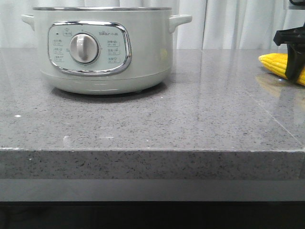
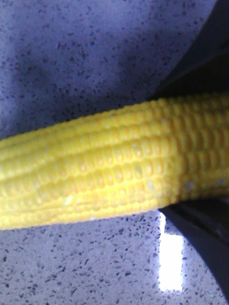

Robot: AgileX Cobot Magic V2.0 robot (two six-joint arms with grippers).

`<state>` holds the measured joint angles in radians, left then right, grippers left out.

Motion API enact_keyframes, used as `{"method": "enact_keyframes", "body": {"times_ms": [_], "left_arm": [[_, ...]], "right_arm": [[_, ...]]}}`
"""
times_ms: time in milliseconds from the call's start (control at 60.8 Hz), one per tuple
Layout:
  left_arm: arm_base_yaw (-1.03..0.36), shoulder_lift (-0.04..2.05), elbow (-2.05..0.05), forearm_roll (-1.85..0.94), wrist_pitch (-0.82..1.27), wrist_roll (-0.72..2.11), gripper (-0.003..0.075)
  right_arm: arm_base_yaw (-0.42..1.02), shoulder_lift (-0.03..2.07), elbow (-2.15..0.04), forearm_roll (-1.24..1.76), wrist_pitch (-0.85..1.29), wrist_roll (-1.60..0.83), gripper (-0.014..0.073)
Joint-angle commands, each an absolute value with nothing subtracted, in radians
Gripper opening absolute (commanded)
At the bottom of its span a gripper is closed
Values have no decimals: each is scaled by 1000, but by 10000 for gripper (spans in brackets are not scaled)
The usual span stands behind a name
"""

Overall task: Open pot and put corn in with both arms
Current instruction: 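Lower the right gripper onto the yellow corn cob and grasp it, then carry the corn cob with the right gripper over the open pot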

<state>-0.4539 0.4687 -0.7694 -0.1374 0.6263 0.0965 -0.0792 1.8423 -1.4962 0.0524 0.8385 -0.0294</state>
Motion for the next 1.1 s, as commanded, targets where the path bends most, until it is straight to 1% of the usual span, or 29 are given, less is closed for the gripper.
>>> {"method": "enact_keyframes", "body": {"times_ms": [0, 165, 395, 774, 955, 1086], "left_arm": [[-458, 468, -807, -153, 489, 89, 248], [-458, 468, -807, -153, 489, 89, 248], [-458, 468, -807, -153, 489, 89, 248], [-458, 468, -807, -153, 489, 89, 248], [-458, 468, -807, -153, 489, 89, 248], [-458, 468, -807, -153, 489, 89, 248]], "right_arm": [[-85, 1787, -1527, 54, 811, -42, 320], [-85, 1728, -1527, 59, 827, -42, 320], [-84, 1574, -1507, 148, 837, -79, 320], [-78, 1267, -1309, 289, 815, -188, 320], [-29, 1146, -1250, 289, 821, -199, 320], [71, 1103, -1250, 314, 796, -199, 320]]}}
